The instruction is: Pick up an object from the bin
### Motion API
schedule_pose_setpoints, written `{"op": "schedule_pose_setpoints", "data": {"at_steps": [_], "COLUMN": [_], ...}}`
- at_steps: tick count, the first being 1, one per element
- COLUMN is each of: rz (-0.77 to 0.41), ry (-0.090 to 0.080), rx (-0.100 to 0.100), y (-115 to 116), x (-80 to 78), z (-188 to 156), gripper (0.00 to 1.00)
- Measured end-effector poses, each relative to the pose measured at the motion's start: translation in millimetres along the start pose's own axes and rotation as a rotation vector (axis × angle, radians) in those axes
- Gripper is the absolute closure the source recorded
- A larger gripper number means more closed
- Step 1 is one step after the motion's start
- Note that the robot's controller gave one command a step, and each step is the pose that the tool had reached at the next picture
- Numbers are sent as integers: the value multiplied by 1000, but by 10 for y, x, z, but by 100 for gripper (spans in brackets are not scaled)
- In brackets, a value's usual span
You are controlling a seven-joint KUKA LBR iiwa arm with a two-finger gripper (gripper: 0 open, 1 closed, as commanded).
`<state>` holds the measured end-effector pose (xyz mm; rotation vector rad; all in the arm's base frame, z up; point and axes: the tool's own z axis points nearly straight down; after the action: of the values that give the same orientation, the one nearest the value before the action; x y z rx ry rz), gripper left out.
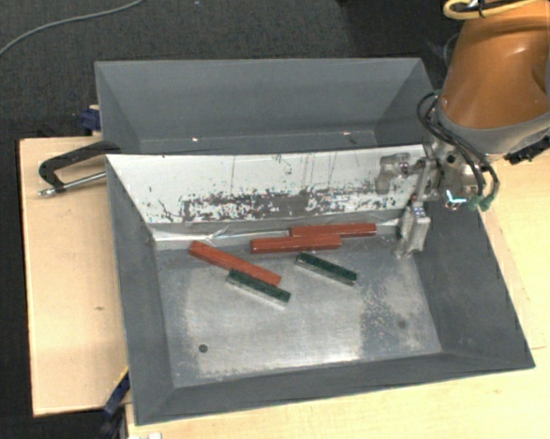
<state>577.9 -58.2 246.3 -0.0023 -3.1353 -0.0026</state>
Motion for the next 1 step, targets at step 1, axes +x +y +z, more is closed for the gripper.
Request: {"op": "schedule_pose_setpoints", "data": {"at_steps": [1], "rz": [47], "ry": [1], "rx": [-1], "y": [410], "x": [-12], "z": [1571], "gripper": [0]}}
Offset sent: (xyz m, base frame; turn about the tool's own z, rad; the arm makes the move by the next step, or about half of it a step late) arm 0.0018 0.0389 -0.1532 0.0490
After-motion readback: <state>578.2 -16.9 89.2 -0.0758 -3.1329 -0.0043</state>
